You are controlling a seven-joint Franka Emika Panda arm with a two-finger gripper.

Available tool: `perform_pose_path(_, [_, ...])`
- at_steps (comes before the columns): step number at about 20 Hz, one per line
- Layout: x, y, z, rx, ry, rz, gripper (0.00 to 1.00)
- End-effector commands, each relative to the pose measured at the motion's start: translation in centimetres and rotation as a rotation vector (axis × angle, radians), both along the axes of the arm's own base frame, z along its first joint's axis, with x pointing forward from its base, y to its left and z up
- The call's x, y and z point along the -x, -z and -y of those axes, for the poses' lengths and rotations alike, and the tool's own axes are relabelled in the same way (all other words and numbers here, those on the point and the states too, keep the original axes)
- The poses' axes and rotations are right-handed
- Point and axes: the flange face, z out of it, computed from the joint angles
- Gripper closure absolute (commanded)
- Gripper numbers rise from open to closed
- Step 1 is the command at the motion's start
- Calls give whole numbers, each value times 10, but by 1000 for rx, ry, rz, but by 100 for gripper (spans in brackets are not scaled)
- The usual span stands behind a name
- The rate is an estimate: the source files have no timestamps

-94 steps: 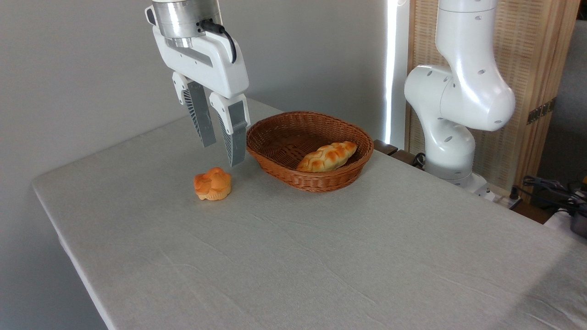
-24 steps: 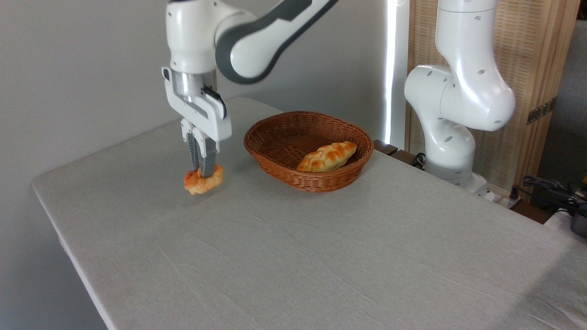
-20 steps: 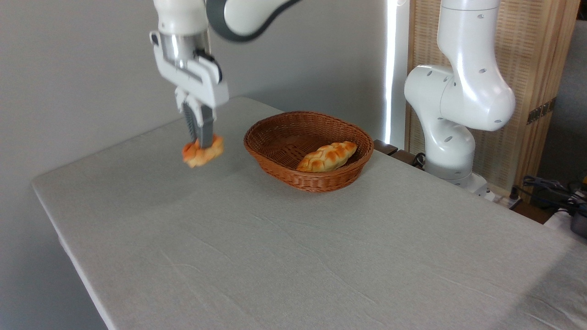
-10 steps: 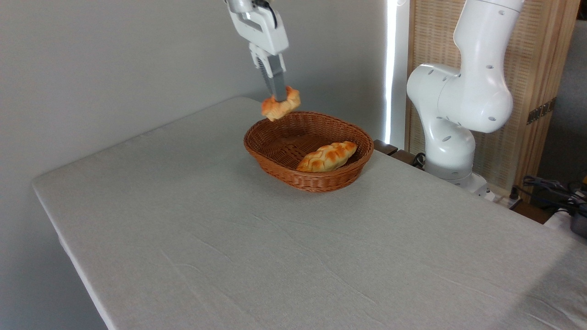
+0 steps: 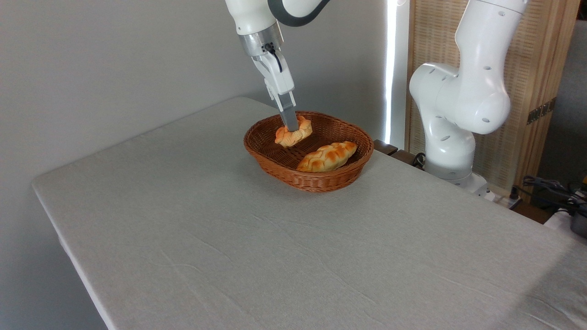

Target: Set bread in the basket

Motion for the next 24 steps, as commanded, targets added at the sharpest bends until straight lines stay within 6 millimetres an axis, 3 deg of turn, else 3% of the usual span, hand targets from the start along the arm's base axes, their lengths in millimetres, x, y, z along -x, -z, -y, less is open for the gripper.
perform_pose_path(1, [1,1,6,52,-4,-17,23])
perform_pose_path(4, [2,6,10,47,7,-28,2])
perform_pose_path(8, [-4,-2,11,70,-2,3,0])
perform_pose_path(10, [-14,-26,10,96,-14,44,0])
perform_pose_path(13, [-53,-70,-16,163,-96,100,0])
perform_pose_path(16, [-121,-104,-57,144,-183,186,0])
perform_pose_path(19, [-159,-122,-105,166,-283,221,0])
perform_pose_path(24, [-210,-139,-141,176,-364,220,0])
